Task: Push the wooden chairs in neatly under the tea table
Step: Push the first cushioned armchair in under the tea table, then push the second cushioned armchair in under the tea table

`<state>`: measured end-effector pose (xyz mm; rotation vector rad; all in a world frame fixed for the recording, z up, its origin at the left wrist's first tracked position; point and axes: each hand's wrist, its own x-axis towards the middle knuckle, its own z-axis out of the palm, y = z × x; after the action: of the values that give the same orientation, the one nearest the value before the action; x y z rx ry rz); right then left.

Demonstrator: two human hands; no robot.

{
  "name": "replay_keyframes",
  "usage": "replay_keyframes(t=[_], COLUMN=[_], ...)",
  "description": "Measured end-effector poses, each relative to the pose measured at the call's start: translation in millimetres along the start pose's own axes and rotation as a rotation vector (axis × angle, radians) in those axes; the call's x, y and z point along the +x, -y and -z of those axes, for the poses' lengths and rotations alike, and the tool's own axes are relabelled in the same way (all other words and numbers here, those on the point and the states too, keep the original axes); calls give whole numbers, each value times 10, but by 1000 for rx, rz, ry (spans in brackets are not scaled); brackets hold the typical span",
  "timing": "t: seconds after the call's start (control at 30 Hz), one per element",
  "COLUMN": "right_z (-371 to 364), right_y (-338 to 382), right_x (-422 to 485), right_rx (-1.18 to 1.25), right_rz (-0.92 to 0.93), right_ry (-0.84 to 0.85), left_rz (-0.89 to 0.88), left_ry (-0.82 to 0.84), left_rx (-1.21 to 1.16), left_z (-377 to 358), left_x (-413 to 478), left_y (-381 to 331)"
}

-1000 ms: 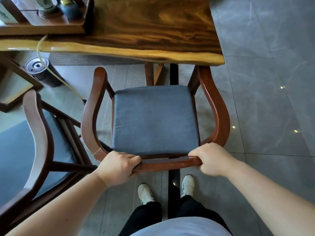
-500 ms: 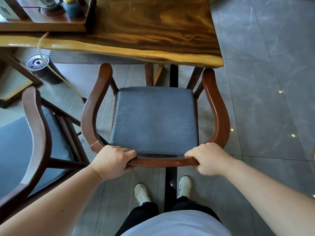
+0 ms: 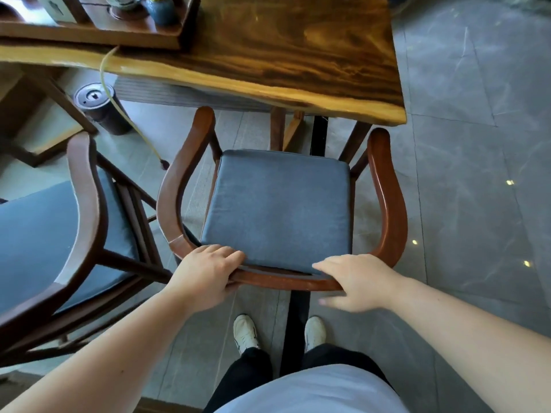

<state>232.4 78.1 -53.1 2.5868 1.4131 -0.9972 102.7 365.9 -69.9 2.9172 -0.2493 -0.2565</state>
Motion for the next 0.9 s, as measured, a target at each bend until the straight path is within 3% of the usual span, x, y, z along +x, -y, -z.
replay_keyframes(t=[0.23, 0.47, 0.9], right_z=[280, 584, 918], right_y=[185, 588, 2015], right_x=[295, 603, 1458], right_rx=[-120, -245, -418], right_rz=[279, 523, 724], right_ry=[-5, -94, -167], left_rz=[279, 548, 939], left_ry=[-62, -45, -69], left_rx=[229, 288, 217], left_z=[144, 390, 504], left_x=[-340, -774, -2057], left_y=[-320, -491, 252])
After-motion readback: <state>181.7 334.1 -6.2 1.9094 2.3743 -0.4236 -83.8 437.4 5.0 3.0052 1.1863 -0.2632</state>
